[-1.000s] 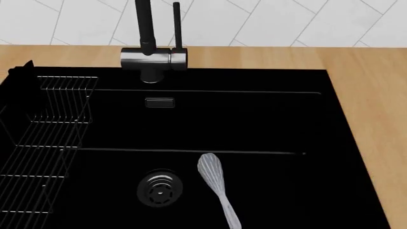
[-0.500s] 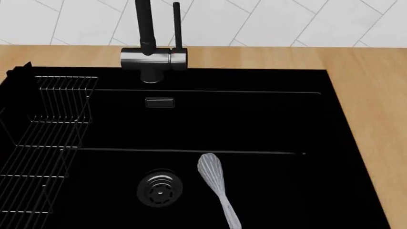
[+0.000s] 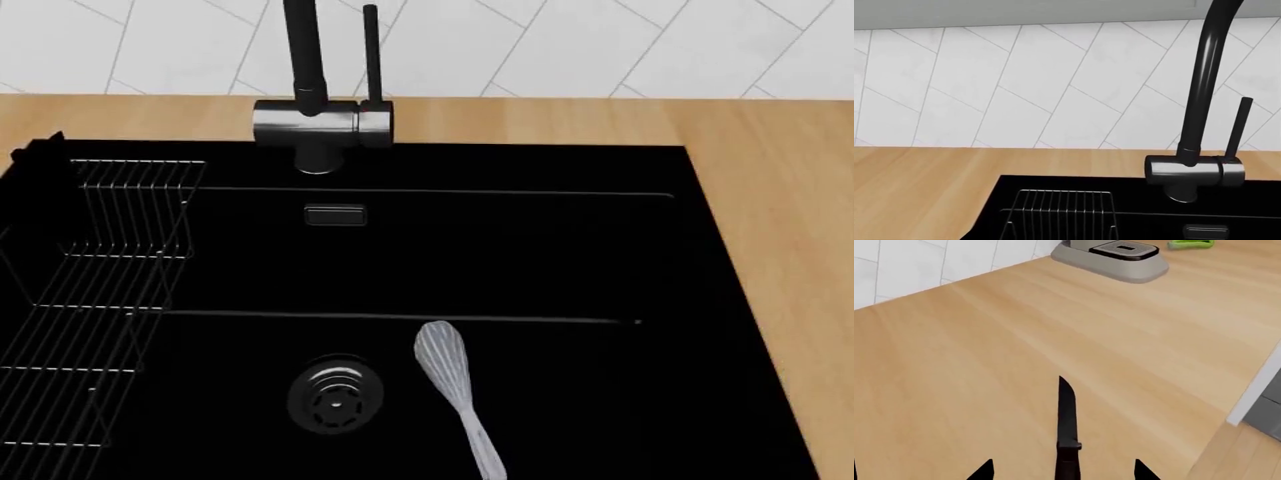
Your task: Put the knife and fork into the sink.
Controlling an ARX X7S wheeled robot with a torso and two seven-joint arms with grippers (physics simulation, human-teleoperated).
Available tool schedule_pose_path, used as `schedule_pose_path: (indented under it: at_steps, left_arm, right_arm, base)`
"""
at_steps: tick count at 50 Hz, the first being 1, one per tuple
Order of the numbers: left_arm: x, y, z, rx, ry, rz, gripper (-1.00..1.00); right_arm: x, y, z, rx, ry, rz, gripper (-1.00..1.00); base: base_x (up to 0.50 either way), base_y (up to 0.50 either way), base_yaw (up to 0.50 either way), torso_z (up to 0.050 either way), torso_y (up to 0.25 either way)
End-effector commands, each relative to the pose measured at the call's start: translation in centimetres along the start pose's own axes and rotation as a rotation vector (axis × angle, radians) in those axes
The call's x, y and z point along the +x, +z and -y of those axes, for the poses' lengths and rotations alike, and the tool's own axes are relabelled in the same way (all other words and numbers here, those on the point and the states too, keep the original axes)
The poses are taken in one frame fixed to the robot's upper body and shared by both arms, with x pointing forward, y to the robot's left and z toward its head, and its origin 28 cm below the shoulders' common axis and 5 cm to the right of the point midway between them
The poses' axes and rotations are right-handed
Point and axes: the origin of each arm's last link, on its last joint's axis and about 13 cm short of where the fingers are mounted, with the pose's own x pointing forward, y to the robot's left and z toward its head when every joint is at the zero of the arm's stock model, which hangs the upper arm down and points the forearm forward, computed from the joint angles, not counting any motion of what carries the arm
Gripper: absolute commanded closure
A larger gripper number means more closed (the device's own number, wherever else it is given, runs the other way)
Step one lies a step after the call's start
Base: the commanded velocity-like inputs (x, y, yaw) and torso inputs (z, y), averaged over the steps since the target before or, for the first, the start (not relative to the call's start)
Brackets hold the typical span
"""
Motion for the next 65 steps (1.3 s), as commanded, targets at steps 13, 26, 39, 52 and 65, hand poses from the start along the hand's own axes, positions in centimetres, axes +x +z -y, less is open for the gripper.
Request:
schedule_pose_path:
  at_steps: [13, 26, 39, 52, 65]
  left_arm:
    - [0.0, -0.3, -0.1, -0.002, 0.005, -0.012, -1.00]
    - [0.1, -0.6, -0.3, -0.009, 0.009, -0.020, -1.00]
    - [0.3, -1.0, -0.2, -0.011, 0.009, -0.027, -1.00]
    - [0.5, -1.1, -0.1, -0.010, 0.006, -0.032, -1.00]
    - [0.7, -1.1, 0.0, 0.000, 0.004, -0.036, -1.00]
  right_arm:
    - [1.5, -2.4, 0.8, 0.044, -0.029, -0.101, -1.00]
    - [2.0, -3.6, 0.6, 0.030, -0.045, -0.149, -1.00]
    - [2.4, -4.1, 0.5, -0.027, -0.071, -0.186, -1.00]
    - [3.1, -4.3, -0.1, -0.081, -0.059, -0.194, -1.00]
    - [3.6, -5.3, -0.3, -0.045, -0.037, -0.216, -1.00]
  base:
    - [0.00, 0.00, 0.00, 0.000, 0.000]
    - [0.00, 0.00, 0.00, 0.000, 0.000]
    - [0.00, 0.00, 0.00, 0.000, 0.000]
    - [0.00, 0.00, 0.00, 0.000, 0.000]
    - [0.00, 0.00, 0.00, 0.000, 0.000]
